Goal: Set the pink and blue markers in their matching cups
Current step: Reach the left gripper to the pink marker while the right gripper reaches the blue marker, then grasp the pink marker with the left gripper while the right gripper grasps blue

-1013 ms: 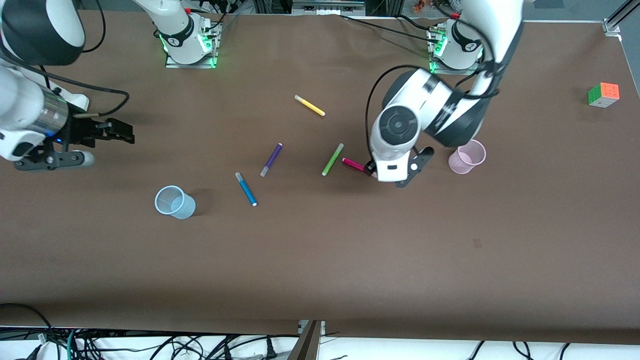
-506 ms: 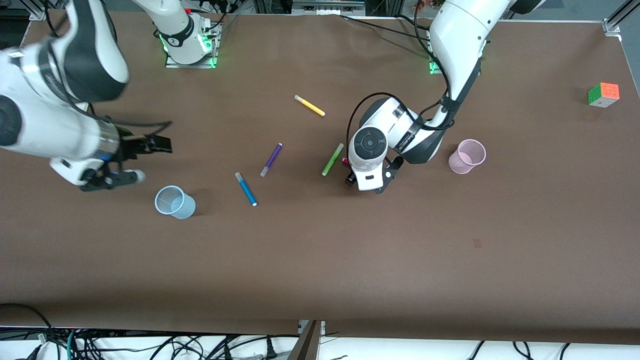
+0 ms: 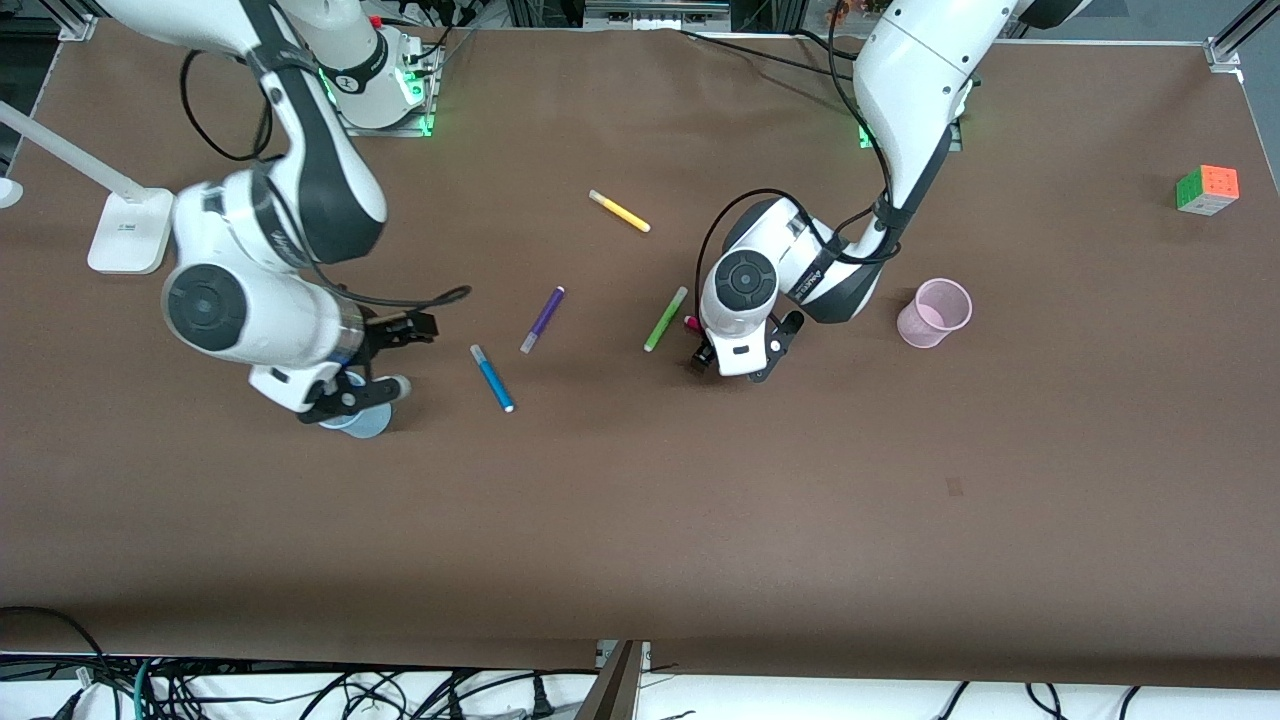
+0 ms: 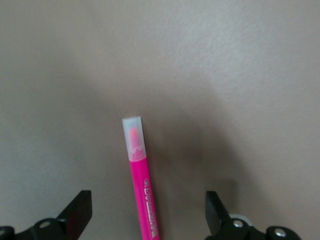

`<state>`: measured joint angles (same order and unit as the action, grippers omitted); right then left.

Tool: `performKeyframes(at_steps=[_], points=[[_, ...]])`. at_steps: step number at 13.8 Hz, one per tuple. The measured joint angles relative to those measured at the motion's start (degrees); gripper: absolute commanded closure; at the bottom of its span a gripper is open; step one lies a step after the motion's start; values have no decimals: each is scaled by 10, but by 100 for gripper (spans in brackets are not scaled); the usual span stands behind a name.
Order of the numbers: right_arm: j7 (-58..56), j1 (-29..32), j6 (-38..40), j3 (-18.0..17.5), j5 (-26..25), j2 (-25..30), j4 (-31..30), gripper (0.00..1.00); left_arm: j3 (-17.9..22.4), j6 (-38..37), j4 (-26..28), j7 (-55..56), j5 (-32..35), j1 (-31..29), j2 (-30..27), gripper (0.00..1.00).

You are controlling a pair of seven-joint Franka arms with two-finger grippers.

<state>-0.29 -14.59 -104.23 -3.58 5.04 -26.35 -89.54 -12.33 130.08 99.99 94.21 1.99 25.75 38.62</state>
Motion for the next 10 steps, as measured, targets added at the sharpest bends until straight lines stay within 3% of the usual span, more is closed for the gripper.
performKeyframes(at_steps=[2,7,10], points=[[0,-14,-53,0,0,-10,-24,0,0,9,8,3,0,4,0,16],[0,-35,-218,0,0,-12,-140,0,0,12,8,6,0,5,0,24],[0,-55,-336,0,0,-13,-211,0,0,13,9,6,1,5,0,41]])
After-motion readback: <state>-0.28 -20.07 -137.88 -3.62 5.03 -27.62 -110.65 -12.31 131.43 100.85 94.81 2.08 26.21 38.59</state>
